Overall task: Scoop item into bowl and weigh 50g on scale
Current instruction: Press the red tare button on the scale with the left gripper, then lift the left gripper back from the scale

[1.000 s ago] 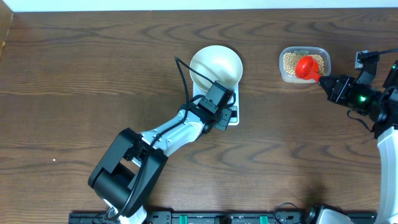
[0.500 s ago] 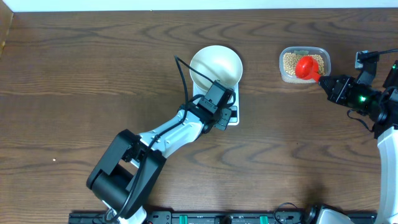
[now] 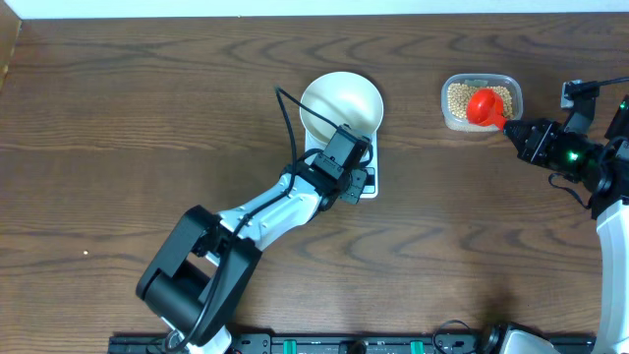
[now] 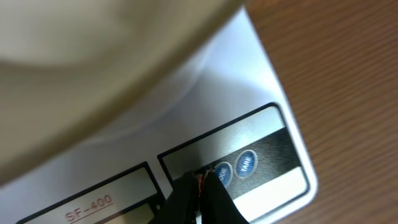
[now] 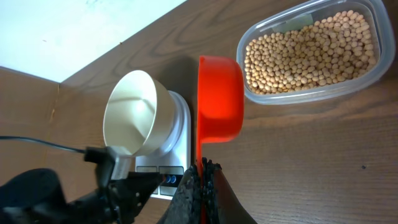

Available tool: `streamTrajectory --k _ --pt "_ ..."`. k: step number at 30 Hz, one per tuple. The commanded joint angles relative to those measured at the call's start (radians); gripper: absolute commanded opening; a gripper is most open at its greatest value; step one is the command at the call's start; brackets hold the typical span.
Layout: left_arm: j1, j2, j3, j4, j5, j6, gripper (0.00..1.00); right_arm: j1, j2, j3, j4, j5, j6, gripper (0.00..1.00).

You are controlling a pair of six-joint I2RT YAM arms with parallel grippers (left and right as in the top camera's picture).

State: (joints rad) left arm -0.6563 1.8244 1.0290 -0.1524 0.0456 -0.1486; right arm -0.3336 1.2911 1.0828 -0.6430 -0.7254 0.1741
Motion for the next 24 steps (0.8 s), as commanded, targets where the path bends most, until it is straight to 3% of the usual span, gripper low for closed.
streamTrajectory --k 1,12,24 --pt "0.005 0.064 -0.003 -0.003 -0.013 0.018 0.07 -0.003 -0.008 0.017 -0.005 -0.006 -0.015 0.01" --pt "0.013 0.033 -0.001 -0.011 -0.013 0.017 0.07 -0.003 -0.008 0.017 -0.004 -0.006 -0.019 0.01" --pt "0.011 -0.363 -0.001 -0.140 -0.010 0.014 0.07 -0.003 -0.008 0.017 0.008 -0.006 -0.018 0.01"
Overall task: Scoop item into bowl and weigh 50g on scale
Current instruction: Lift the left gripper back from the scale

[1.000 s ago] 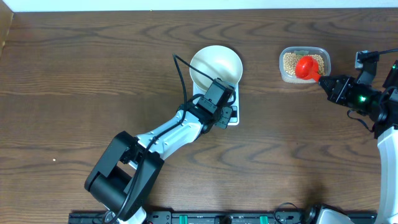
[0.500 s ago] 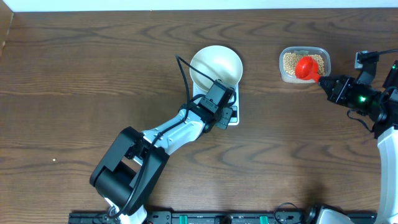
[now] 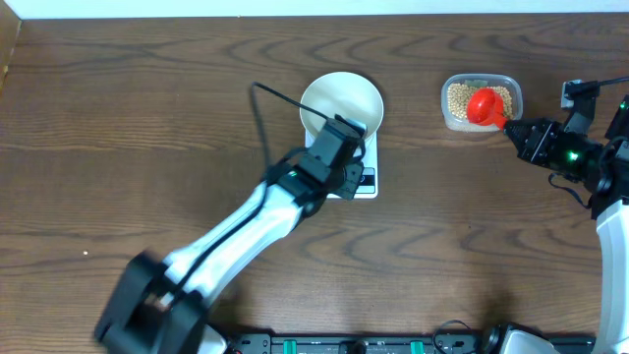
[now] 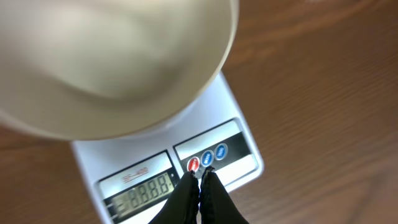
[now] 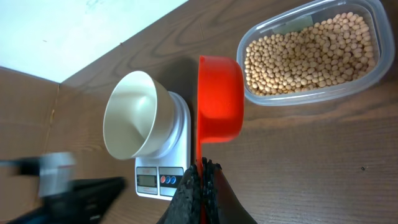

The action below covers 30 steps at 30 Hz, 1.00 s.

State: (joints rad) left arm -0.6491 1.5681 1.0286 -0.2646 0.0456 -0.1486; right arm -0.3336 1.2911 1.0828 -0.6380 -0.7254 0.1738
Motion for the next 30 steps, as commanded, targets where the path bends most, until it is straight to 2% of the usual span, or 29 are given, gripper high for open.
streamTrajectory --k 1,5,10,12,18,24,30 --pt "0.005 -0.132 -0.001 -0.034 -0.010 0.014 0.07 -0.003 -0.008 0.017 0.004 -0.006 -0.018 0.01" --pt "0.005 -0.219 -0.001 -0.041 -0.062 0.017 0.07 -0.003 -0.008 0.017 0.017 0.002 -0.018 0.01" --pt "0.007 -0.260 -0.001 -0.020 -0.269 0.017 0.07 -0.003 -0.008 0.017 0.073 0.021 -0.018 0.01" --pt "0.021 -0.259 -0.001 0.002 -0.309 0.018 0.07 -0.003 -0.008 0.017 0.114 0.029 -0.001 0.01" --pt "0.117 -0.245 -0.001 0.065 -0.312 0.017 0.07 -0.003 -0.008 0.017 0.230 0.091 0.056 0.01" --pt "0.205 -0.230 -0.001 0.072 -0.298 0.018 0.07 -0.003 -0.008 0.017 0.238 0.167 0.066 0.01" --pt "0.279 -0.224 -0.001 0.032 -0.129 0.121 0.08 -0.003 -0.008 0.017 0.236 0.178 0.069 0.01"
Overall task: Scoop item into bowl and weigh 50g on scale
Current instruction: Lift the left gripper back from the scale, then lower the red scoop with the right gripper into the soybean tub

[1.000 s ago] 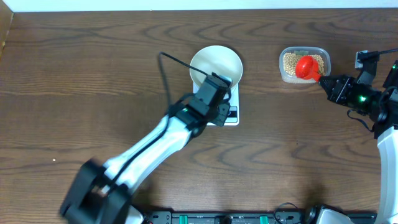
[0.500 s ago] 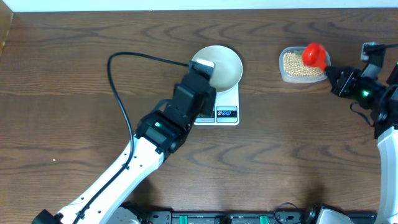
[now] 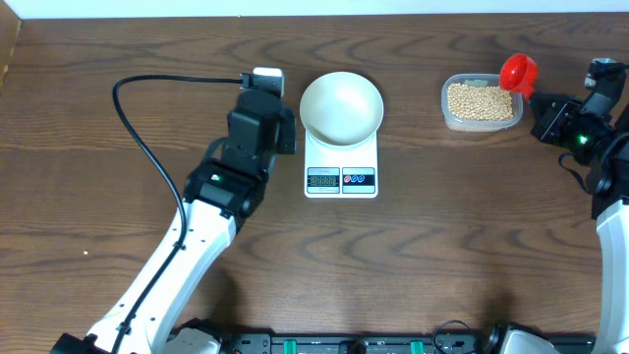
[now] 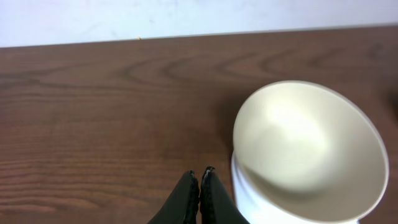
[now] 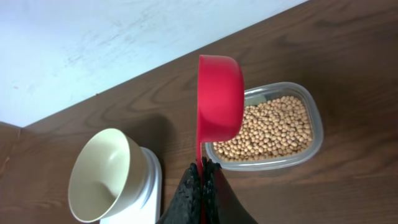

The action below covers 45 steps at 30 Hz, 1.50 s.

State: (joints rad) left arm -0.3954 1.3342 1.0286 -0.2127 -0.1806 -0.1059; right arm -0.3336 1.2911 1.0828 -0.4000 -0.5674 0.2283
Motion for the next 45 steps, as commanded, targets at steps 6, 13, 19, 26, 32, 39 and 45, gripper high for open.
streamTrajectory --k 6,13,19,26,32,39,45 --pt "0.038 0.010 -0.001 -0.090 0.129 0.107 0.07 -0.003 -0.008 0.017 -0.020 0.045 0.034 0.01" --pt "0.038 0.010 -0.001 -0.142 0.129 0.106 0.07 -0.003 -0.008 0.017 -0.076 0.047 0.036 0.01" --pt "0.038 0.010 -0.001 -0.231 0.207 0.106 0.07 -0.003 -0.008 0.017 -0.131 0.080 0.036 0.01" --pt "0.036 0.010 -0.001 -0.344 0.460 0.098 0.07 -0.003 -0.008 0.017 -0.100 0.080 0.025 0.01" --pt "0.013 0.010 -0.001 -0.462 0.522 0.094 0.08 -0.003 -0.008 0.017 -0.087 0.080 -0.026 0.01" --pt "-0.003 0.010 -0.001 -0.482 0.520 0.095 0.17 -0.003 -0.008 0.017 -0.086 0.080 -0.035 0.01" --pt "-0.003 0.010 -0.001 -0.471 0.519 0.095 0.40 -0.003 -0.008 0.017 -0.088 0.079 -0.035 0.01"
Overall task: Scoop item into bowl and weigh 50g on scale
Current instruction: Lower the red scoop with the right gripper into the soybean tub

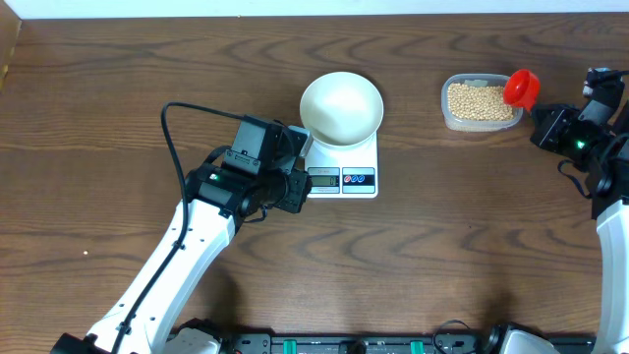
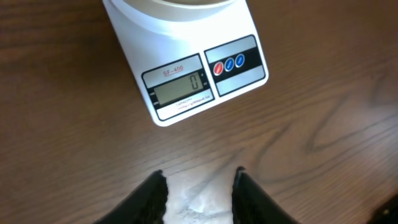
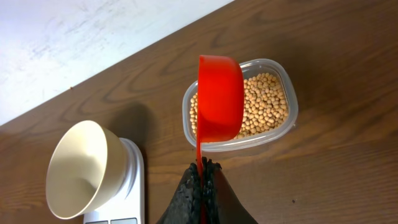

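Observation:
An empty cream bowl (image 1: 341, 106) sits on the white scale (image 1: 342, 169); its display (image 2: 181, 88) reads 0 in the left wrist view. My left gripper (image 2: 198, 175) is open over bare wood just in front of the scale, left of it in the overhead view. A clear tub of soybeans (image 1: 480, 101) stands at the right. My right gripper (image 3: 201, 163) is shut on the handle of the red scoop (image 3: 219, 96), whose cup hangs above the tub of soybeans (image 3: 249, 112), at its right end in the overhead view (image 1: 519, 88).
Brown wooden table (image 1: 118, 88) with a white wall along its far edge. A black cable (image 1: 175, 126) loops from my left arm. The scale's three buttons (image 2: 228, 65) lie right of its display. A black rail runs along the table's near edge.
My left gripper has opened and moved from beside the bowl's left to the wood in front of the scale. The scoop has come lower and nearer over the bean tub.
My left gripper, shut, was at the scale's buttons, then just off them with the display lit. Then it sat left of the bowl; now it is open by the scale, which reads 0. The right gripper kept hold of the scoop, shifting it around the tub's right end.

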Available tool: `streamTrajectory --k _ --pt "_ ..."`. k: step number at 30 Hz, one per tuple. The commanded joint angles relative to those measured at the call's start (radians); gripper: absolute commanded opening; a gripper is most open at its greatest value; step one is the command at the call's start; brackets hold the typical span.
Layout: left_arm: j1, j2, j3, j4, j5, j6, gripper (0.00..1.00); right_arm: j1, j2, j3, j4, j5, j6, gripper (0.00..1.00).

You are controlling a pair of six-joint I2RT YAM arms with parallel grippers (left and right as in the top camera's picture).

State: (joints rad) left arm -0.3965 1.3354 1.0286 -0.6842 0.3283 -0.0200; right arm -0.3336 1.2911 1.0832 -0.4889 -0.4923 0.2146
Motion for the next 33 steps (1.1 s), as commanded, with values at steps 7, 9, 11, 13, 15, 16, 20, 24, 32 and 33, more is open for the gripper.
streamTrajectory --k 7,9,11,13,15,16,20,24,32,33 --pt "-0.002 0.008 -0.001 0.001 -0.082 0.009 0.55 -0.003 -0.008 0.016 0.002 0.004 -0.021 0.01" --pt "-0.002 0.008 -0.001 0.001 -0.083 0.009 0.62 -0.003 -0.008 0.016 0.001 0.004 -0.021 0.01" --pt "-0.002 0.008 -0.001 0.001 -0.083 0.009 0.69 -0.003 -0.008 0.016 -0.001 0.005 -0.021 0.01" --pt "-0.002 0.008 -0.001 0.001 -0.083 0.009 0.82 -0.003 -0.008 0.016 -0.001 0.005 -0.021 0.01" --pt "-0.002 0.008 -0.001 0.004 -0.083 0.009 0.85 -0.003 -0.008 0.016 -0.001 0.005 -0.021 0.01" --pt "-0.002 0.008 -0.001 0.009 -0.083 0.009 0.85 -0.003 -0.008 0.016 -0.001 0.005 -0.021 0.01" --pt "-0.002 0.008 -0.001 0.027 -0.083 0.009 0.91 -0.003 -0.008 0.016 -0.001 0.005 -0.021 0.01" --pt "-0.002 0.008 -0.001 0.027 -0.083 0.009 0.93 -0.003 -0.008 0.016 -0.001 0.005 -0.022 0.01" --pt "-0.002 0.008 -0.001 0.027 -0.083 0.009 0.94 -0.003 -0.008 0.016 -0.025 0.021 -0.022 0.01" --pt "-0.002 0.008 -0.001 0.027 -0.083 0.009 0.94 -0.002 -0.008 0.016 -0.031 0.027 -0.022 0.01"
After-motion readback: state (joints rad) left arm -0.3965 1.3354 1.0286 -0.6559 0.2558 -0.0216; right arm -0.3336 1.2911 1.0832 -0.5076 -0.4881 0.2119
